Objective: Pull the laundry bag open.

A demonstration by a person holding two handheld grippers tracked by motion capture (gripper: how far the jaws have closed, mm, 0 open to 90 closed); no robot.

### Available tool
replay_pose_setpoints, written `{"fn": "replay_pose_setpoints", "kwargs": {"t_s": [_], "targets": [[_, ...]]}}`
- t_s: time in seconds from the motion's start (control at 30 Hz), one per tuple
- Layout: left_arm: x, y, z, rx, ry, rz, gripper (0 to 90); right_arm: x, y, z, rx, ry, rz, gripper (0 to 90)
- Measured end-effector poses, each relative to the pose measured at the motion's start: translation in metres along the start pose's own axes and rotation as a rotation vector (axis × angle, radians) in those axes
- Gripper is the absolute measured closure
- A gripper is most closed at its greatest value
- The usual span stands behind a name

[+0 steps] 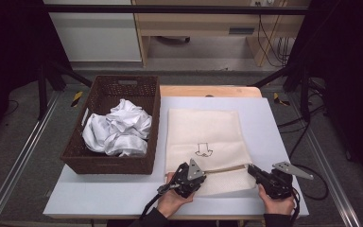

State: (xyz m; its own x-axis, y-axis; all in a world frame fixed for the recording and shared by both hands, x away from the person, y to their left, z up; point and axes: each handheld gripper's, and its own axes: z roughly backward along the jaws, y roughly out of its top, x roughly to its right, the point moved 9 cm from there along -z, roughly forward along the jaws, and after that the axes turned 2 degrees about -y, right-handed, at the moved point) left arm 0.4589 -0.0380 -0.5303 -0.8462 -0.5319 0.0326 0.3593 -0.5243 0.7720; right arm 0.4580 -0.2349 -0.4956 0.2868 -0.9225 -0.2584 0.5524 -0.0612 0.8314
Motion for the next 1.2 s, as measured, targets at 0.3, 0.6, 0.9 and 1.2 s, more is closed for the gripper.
{"fn": "replay_pose_setpoints", "kwargs": {"t_s": [0.3, 0.6, 0.9, 1.2], "targets": [[0.000, -0.003, 0.017, -0.009, 0.010, -0.029, 87.3, 0.006, -0.004, -0.002, -0.011, -0.012, 0.005, 85.3], [0.001, -0.007, 0.027, -0.030, 0.033, -0.072, 87.3, 0.011, -0.004, -0.003, -0.005, -0.038, 0.014, 85.3], [-0.012, -0.023, 0.037, -0.060, 0.052, -0.065, 87.3, 0.022, -0.005, 0.000, 0.001, -0.069, -0.009, 85.3], [-0.016, -0.029, 0.045, -0.099, 0.067, -0.080, 87.3, 0.022, -0.006, -0.002, -0.005, -0.110, 0.023, 85.3]]}}
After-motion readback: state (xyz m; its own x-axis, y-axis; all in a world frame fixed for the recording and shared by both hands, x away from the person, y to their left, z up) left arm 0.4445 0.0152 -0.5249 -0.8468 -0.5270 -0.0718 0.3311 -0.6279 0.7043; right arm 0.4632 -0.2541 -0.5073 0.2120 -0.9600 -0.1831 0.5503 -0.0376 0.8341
